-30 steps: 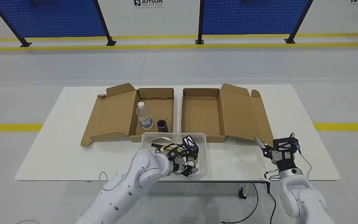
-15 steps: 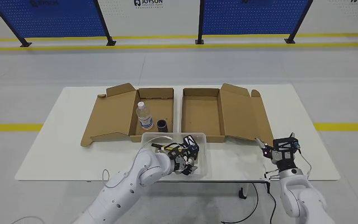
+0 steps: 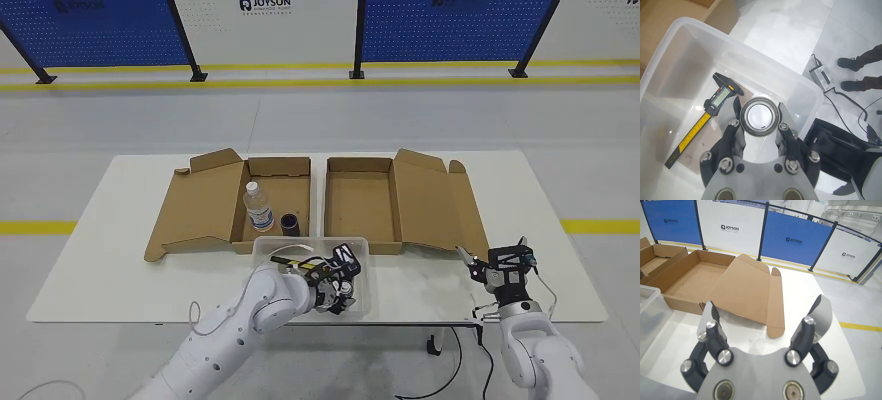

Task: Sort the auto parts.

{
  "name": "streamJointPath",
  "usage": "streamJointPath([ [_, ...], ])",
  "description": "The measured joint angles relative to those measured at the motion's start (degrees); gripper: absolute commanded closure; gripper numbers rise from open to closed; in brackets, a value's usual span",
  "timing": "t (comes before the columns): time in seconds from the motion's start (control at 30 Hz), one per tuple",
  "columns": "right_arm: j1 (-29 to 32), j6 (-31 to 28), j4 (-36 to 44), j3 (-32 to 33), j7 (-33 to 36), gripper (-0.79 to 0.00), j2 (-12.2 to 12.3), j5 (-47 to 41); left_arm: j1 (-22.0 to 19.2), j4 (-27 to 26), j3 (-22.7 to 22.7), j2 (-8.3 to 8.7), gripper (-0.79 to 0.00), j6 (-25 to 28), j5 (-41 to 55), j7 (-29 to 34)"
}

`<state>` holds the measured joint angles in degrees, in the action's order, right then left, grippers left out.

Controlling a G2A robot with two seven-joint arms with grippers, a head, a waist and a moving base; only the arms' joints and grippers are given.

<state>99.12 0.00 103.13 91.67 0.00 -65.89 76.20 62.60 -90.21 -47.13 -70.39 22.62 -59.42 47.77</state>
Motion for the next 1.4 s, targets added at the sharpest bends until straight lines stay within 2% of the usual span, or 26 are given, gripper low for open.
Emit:
streamJointPath([
  [0.33,0.00,0.00,0.00,0.00,0.00,-0.785,0.00,0.00,0.17,-1.15,-0.67,0.19,0.000,0.32,-1.11,-1.56],
  [0.7,0.00,0.00,0.00,0.00,0.00,-0.785,0.00,0.00,2.11,-5.47,-3.88,1.18,0.000,0.75,-2.65,-2.80],
  [0.83,0.00,0.00,0.00,0.00,0.00,-0.785,0.00,0.00,3.52,-7.70,-6.40,1.78,0.000,0.45,-2.49,-3.32],
  [1.13,0.00,0.00,0.00,0.00,0.00,-0.785,0.00,0.00,8.87,-15.83,-13.30,3.68,0.000,1.13,-3.22,-1.72],
  [1.4,0.00,0.00,0.00,0.00,0.00,-0.785,0.00,0.00,17.05,-23.42,-21.97,5.44,0.000,-0.51,-4.54,-3.85],
])
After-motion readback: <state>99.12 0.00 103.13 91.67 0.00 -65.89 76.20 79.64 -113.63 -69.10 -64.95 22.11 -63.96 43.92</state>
